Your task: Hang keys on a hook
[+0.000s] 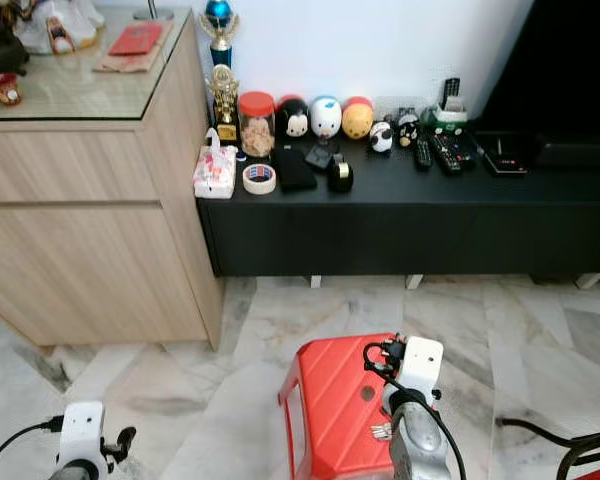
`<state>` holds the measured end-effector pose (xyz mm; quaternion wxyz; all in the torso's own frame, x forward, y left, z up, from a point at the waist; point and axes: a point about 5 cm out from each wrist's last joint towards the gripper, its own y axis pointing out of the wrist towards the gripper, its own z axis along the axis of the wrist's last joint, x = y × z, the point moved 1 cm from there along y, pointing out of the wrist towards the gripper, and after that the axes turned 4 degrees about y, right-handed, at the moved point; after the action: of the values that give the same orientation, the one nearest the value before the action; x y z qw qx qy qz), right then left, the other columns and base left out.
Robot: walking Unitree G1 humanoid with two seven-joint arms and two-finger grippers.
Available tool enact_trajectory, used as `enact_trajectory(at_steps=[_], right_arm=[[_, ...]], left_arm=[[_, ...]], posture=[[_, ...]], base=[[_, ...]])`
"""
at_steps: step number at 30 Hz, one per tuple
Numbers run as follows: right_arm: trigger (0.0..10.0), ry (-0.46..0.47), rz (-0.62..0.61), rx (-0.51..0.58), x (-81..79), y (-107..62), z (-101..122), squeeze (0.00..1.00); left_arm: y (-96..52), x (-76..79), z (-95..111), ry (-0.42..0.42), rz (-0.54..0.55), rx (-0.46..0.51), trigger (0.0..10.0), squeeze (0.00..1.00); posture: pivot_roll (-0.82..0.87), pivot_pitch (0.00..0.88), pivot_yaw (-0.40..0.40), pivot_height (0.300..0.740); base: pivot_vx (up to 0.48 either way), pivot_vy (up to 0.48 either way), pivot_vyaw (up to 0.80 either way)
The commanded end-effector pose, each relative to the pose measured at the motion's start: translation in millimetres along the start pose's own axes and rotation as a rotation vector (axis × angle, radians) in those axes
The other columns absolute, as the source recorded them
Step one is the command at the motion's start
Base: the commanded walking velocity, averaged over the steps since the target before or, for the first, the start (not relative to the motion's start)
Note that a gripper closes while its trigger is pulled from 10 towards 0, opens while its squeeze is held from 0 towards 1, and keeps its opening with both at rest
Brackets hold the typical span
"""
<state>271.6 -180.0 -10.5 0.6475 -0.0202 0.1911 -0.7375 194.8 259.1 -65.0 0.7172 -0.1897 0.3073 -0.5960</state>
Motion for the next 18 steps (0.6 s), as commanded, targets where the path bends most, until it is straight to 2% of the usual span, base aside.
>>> enact_trajectory(at_steps=[1, 3, 4, 6, 12, 14, 18], right_arm=[[10.0, 0.029, -0.027, -0.018, 3.6, -2.8, -6, 0.0], [10.0, 0.026, -0.005, -0.026, -0.5, -2.3, -6, 0.0], [10.0, -0.027, 0.05, -0.008, -4.5, -1.9, -2, 0.0], [10.0, -0.022, 0.053, 0.022, 2.0, 0.0, 8, 0.0], [10.0, -0.027, -0.047, 0.028, 17.9, 3.4, 14, 0.0], [10.0, -0.007, -0.082, 0.048, 19.6, 6.5, 19, 0.0], [10.0, -0.003, -0.118, 0.03, 19.3, 8.0, 18, 0.0]], left_arm=[[-3.4, 4.0, -13, 0.011, -0.018, -0.058, 10.0, 0.0], [-4.2, 3.5, -16, 0.027, -0.015, -0.07, 10.0, 0.0], [-4.6, 4.7, -17, 0.03, -0.02, -0.077, 10.0, 0.0], [-5.4, 5.6, -20, 0.054, -0.042, -0.092, 10.0, 0.0], [-8.1, 3.4, -28, 0.004, -0.017, -0.127, 10.0, 0.0], [-9.8, 6.4, -33, -0.012, -0.014, -0.148, 10.0, 0.0], [-12.7, 11.8, -39, 0.011, -0.035, -0.167, 10.0, 0.0]], posture=[[0.03, 0.0, 0.032, 0.74], [0.02, 0.0, 0.044, 0.74], [0.03, 0.0, 0.04, 0.74], [0.05, 0.0, 0.015, 0.74], [0.06, 0.0, -0.033, 0.74], [0.06, 0.0, -0.029, 0.74], [0.03, 0.0, -0.017, 0.74]], base=[[0.0, 0.0, 0.0], [0.0, 0.0, 0.0], [0.0, 0.0, 0.0], [0.0, 0.0, 0.0], [0.0, 0.0, 0.0], [0.0, 0.0, 0.0], [0.0, 0.0, 0.0]])
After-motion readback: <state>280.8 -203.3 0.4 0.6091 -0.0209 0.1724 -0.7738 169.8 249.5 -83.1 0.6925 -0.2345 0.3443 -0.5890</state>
